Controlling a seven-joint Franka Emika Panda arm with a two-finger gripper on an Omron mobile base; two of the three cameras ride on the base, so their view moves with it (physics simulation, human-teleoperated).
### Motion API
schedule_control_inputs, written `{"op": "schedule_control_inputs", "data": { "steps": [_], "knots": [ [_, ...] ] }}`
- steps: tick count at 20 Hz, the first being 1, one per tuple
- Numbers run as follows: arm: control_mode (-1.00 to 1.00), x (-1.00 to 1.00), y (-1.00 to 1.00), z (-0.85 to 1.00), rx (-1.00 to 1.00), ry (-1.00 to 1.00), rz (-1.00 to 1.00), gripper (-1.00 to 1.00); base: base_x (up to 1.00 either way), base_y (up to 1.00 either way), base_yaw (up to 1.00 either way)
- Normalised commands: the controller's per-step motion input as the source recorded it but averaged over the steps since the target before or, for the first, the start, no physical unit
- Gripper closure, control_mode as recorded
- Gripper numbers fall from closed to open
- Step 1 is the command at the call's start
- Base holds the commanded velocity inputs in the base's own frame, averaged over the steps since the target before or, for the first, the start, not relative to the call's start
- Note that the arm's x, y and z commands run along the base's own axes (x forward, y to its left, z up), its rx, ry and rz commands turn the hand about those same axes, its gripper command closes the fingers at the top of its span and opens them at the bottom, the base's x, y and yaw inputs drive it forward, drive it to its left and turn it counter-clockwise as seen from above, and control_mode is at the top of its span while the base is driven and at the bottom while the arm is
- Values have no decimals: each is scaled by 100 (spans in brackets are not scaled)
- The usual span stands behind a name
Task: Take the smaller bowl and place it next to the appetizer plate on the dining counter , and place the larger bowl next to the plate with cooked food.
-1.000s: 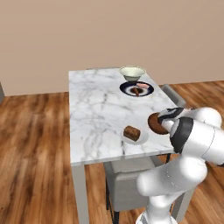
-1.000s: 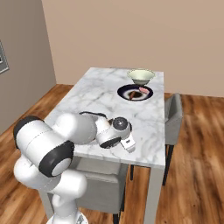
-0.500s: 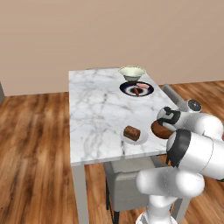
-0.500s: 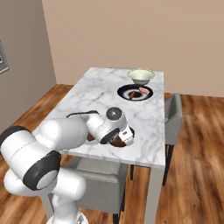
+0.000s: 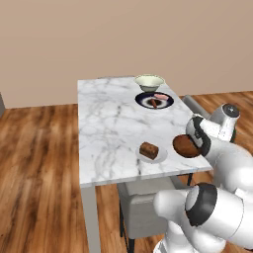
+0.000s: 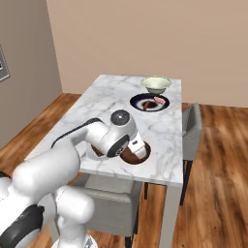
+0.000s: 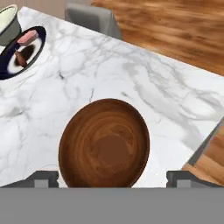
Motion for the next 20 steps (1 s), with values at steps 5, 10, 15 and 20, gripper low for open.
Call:
{"op": "schedule_control_inputs", "data": {
  "steps": [5, 10, 15, 20],
  "knots": [
    [-100, -100, 46, 73, -14, -3, 14, -100, 0, 0, 0],
    [-100, -93, 92, 37, -28, -26, 15, -100, 0, 0, 0],
    [-100, -78, 98, 48, -31, -37, 10, -100, 0, 0, 0],
    [-100, -64, 88, 61, -28, -32, 5, -100, 0, 0, 0]
  ]
}}
